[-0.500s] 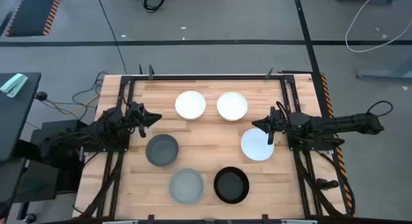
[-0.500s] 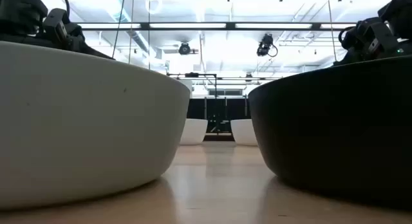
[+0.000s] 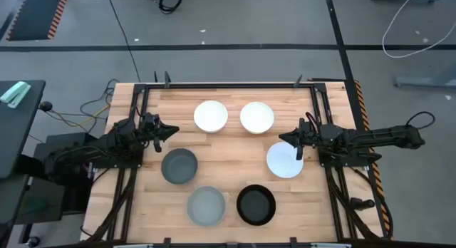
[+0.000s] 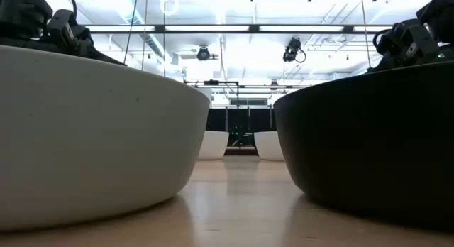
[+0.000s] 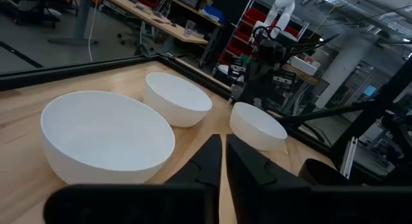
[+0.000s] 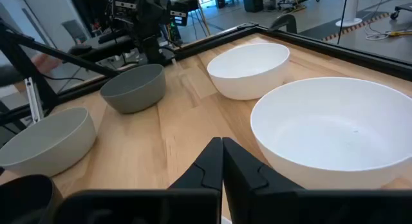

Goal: Nest bowls inside each other

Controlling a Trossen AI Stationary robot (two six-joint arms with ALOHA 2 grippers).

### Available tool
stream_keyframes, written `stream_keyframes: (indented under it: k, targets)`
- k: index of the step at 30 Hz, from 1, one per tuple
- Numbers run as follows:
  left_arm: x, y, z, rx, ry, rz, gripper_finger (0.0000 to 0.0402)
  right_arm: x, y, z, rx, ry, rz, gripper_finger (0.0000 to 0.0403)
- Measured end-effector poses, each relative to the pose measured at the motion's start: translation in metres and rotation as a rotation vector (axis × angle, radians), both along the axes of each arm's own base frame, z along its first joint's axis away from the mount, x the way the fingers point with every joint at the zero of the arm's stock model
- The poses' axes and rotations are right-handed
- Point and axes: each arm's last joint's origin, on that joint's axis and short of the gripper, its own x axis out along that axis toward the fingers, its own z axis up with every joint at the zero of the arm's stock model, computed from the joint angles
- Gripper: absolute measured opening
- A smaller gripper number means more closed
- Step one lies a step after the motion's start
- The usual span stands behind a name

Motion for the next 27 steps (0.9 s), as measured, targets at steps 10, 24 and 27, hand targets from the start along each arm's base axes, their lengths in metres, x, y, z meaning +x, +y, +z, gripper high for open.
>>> stream_keyframes:
  k: [10, 24, 27]
  targets:
    - [0.0000, 0.0000, -0.0002, 0.000, 0.001, 0.000, 0.0031, 0.0000, 0.0000, 0.0000, 0.000, 0.000, 0.000, 0.0011]
    - [0.0000, 0.0000, 0.0000, 0.000, 0.000, 0.000, 0.0025, 0.0000, 0.0000, 0.0000, 0.000, 0.000, 0.000, 0.0011]
    - [0.0000, 0.0000, 0.0000, 0.000, 0.000, 0.000, 0.0023, 0.0000, 0.0000, 0.0000, 0.000, 0.000, 0.000, 0.0011]
